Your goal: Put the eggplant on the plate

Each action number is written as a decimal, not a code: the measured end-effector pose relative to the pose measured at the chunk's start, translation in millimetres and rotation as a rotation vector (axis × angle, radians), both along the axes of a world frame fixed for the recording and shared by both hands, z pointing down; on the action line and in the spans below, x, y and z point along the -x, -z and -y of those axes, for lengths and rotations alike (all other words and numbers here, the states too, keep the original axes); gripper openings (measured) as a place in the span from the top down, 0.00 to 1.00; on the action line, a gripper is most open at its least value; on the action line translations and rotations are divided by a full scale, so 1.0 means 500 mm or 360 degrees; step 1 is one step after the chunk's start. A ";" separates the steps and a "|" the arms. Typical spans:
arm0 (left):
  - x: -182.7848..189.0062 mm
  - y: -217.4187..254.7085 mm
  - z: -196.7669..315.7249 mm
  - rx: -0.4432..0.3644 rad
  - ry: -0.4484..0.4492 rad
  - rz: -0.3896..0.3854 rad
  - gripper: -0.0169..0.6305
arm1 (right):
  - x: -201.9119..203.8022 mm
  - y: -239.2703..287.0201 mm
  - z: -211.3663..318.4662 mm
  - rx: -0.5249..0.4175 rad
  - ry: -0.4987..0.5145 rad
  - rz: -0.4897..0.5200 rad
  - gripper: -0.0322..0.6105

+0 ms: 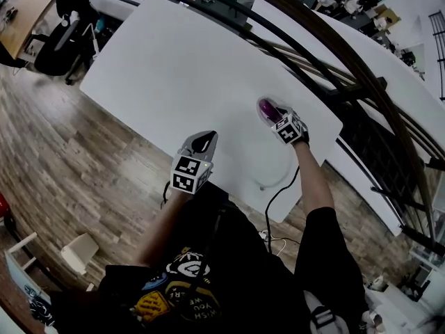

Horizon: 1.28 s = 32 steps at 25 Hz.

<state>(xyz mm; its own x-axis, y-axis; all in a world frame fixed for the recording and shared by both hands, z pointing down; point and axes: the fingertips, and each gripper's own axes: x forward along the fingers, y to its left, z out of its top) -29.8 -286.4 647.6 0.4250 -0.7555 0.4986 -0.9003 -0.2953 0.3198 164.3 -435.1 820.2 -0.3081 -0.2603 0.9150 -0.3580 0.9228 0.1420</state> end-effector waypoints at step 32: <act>-0.234 0.228 -0.180 -0.0451 -0.0489 -0.0053 0.97 | -0.074 0.526 -0.532 -0.0823 -0.1404 0.1411 0.95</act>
